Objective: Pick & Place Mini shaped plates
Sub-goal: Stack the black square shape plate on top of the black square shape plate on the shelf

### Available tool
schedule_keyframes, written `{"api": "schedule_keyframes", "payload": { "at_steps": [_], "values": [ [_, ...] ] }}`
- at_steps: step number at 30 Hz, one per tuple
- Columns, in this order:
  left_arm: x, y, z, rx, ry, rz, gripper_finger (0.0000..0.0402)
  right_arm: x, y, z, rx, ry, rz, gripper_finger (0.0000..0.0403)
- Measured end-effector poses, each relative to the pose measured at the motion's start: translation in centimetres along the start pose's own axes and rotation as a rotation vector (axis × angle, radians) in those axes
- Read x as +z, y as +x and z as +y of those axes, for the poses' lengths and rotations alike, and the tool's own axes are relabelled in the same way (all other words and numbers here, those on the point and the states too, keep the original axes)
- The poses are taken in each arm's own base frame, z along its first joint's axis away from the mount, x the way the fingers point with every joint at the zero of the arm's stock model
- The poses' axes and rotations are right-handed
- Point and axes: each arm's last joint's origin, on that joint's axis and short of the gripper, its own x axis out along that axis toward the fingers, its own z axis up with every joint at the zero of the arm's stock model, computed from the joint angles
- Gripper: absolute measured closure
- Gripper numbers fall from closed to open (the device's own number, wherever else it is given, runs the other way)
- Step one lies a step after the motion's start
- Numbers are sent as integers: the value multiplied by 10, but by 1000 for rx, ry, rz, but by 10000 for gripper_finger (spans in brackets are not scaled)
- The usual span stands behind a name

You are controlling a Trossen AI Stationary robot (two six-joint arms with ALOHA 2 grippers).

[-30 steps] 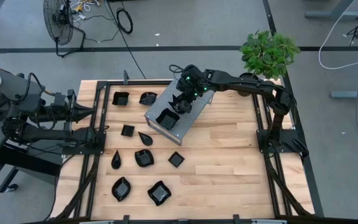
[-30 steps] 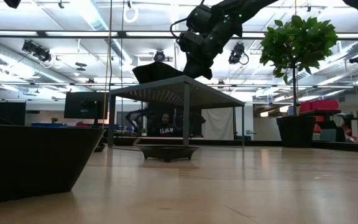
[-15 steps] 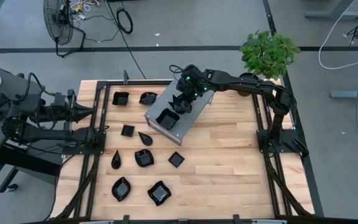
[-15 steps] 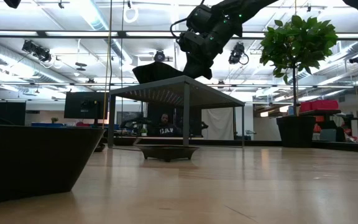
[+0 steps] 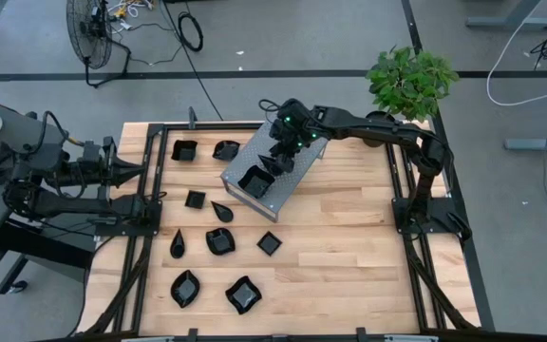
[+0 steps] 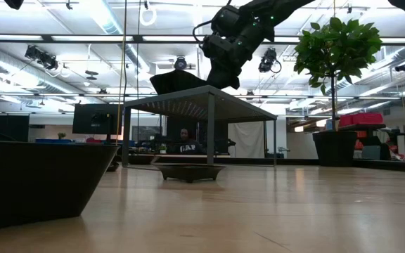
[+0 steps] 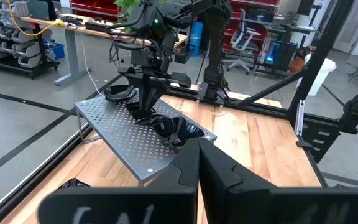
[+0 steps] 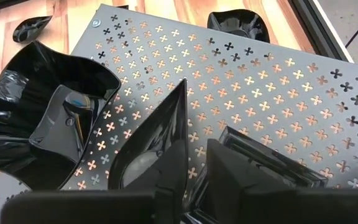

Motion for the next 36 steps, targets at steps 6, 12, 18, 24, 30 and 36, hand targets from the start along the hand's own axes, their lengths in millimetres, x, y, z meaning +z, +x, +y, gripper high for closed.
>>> {"api": "schedule_keyframes", "payload": {
  "at_steps": [6, 12, 18, 24, 30, 36],
  "values": [
    [0, 0, 0, 0, 0, 0, 396, 5, -19, 5, -4, -18, -54, 323],
    [0, 0, 0, 0, 0, -1, 396, 10, -46, 15, -2, -45, -116, 323],
    [0, 0, 0, 0, 0, 0, 396, 10, -69, 38, 27, -99, -138, 323],
    [0, 0, 0, 0, 0, 0, 396, 5, -82, 75, 94, -165, -116, 323],
    [0, 0, 0, 0, 0, 0, 396, -3, -86, 114, 163, -196, -80, 323],
    [0, 0, 0, 0, 0, 0, 396, -16, -77, 150, 237, -209, -35, 323]
  ]
}}
